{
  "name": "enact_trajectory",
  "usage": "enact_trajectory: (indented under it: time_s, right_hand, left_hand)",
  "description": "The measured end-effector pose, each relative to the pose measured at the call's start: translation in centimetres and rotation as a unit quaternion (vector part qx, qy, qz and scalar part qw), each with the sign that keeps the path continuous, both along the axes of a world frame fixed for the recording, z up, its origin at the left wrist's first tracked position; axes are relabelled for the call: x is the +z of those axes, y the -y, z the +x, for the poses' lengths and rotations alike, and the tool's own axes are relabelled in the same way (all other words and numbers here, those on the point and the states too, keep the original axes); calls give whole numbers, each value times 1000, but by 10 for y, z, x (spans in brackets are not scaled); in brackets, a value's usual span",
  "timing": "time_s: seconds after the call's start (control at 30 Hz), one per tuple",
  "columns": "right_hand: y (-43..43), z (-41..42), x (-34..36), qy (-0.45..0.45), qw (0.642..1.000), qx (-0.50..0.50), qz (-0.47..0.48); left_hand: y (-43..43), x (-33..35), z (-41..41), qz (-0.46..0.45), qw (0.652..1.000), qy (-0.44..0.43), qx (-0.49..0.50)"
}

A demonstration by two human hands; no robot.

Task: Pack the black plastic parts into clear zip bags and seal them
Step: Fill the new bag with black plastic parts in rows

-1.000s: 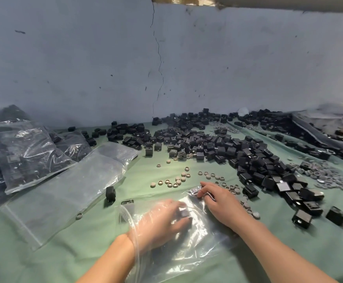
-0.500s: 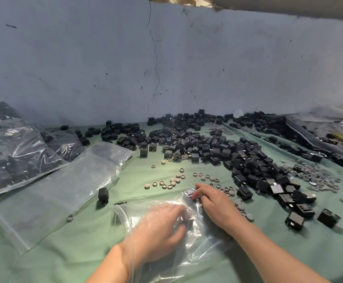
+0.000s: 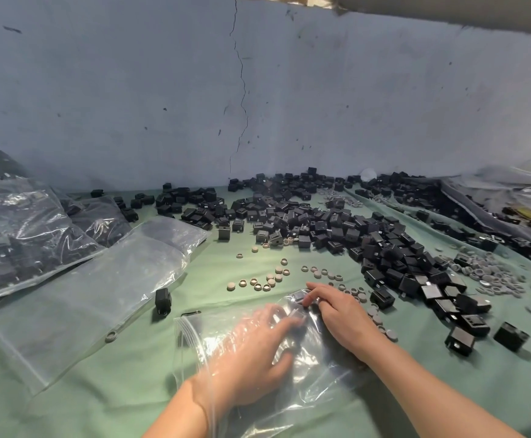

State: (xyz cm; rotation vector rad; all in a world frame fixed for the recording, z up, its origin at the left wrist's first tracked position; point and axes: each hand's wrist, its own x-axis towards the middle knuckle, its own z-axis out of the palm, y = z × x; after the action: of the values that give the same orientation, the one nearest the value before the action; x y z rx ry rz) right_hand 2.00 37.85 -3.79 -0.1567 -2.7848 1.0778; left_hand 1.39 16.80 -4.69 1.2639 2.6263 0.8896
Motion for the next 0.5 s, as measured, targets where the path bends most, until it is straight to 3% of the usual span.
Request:
enact_trajectory:
  time_s: [0.27,0.5]
  right_hand:
    - [0,0,0,2,1000,2,-4]
    - [-1,1,2,13,1000,-5,3]
  left_hand:
    - [-1,5,-1,-21,1000,-17,-16]
    - [-13,3,-12,-129,988,-78,16]
